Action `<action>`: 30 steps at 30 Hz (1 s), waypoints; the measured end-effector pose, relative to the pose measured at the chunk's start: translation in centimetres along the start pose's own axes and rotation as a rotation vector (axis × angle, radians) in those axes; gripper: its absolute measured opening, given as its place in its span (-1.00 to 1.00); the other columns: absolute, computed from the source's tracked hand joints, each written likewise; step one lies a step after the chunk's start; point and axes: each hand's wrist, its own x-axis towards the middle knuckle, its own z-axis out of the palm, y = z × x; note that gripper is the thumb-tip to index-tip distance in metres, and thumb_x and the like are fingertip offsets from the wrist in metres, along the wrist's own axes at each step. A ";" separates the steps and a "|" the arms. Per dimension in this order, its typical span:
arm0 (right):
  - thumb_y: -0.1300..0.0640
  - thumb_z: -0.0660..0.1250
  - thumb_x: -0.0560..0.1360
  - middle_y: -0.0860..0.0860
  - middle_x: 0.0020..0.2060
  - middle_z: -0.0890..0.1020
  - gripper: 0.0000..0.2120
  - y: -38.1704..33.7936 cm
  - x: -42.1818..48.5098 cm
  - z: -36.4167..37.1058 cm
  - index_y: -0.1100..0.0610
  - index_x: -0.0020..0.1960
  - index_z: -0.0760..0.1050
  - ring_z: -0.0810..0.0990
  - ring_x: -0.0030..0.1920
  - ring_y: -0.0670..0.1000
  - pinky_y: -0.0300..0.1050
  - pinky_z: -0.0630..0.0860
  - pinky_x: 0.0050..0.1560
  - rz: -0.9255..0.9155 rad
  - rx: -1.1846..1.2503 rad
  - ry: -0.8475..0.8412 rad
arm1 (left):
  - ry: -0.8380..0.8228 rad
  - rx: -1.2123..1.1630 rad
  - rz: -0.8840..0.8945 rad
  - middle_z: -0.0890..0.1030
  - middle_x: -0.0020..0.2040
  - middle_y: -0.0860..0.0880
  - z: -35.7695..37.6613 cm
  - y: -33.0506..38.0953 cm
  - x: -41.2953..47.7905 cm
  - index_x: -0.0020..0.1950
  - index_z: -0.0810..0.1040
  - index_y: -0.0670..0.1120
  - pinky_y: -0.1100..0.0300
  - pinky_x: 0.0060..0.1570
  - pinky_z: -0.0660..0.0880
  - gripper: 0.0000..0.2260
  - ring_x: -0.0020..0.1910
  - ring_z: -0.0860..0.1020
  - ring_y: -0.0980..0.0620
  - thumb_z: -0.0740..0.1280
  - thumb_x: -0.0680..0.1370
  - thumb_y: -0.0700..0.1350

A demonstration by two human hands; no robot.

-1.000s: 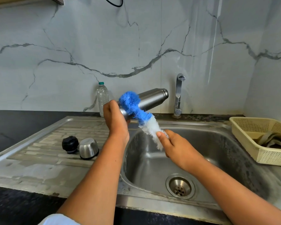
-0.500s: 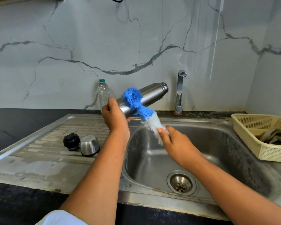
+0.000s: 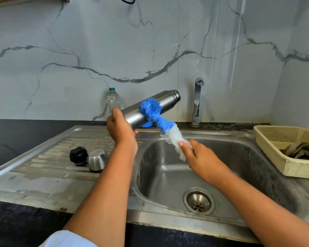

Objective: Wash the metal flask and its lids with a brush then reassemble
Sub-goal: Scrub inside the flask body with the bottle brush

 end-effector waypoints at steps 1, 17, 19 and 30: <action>-0.28 0.01 0.67 -0.04 -0.25 0.59 -0.61 0.2 -0.2 0.0 -0.05 0.08 0.46 0.56 -0.22 -0.06 -0.10 0.45 -0.20 0.001 -0.004 -0.007 | -0.003 0.004 0.000 0.57 -0.03 -0.07 -0.2 0.1 0.1 0.02 0.50 -0.02 0.17 -0.43 0.40 -0.67 -0.11 0.55 -0.06 0.17 0.45 0.19; -0.30 0.01 0.66 -0.06 -0.19 0.60 -0.56 1.0 1.0 -1.1 -0.01 0.15 0.49 0.57 -0.19 -0.05 -0.10 0.43 -0.19 0.053 0.051 0.060 | -0.104 0.043 0.026 0.59 -0.02 -0.07 0.2 -0.1 -0.4 0.01 0.50 0.02 0.19 -0.39 0.41 -0.74 -0.07 0.61 -0.07 0.18 0.53 0.15; -0.31 0.02 0.66 -0.05 -0.20 0.59 -0.57 1.6 0.7 -1.4 -0.02 0.10 0.48 0.57 -0.19 -0.05 -0.10 0.43 -0.19 0.057 0.022 0.028 | -0.074 0.016 -0.008 0.61 -0.01 -0.07 -0.5 0.5 0.1 0.07 0.50 -0.02 0.24 -0.43 0.40 -0.75 -0.10 0.63 -0.06 0.16 0.60 0.11; -0.29 0.01 0.67 -0.10 -0.21 0.55 -0.62 2.2 0.7 -1.9 -0.05 0.08 0.44 0.53 -0.21 -0.11 -0.15 0.38 -0.23 0.078 -0.004 0.035 | -0.061 0.014 -0.024 0.59 -0.01 -0.07 -1.0 0.8 0.5 0.07 0.50 -0.01 0.25 -0.45 0.38 -0.75 -0.17 0.60 -0.02 0.16 0.60 0.11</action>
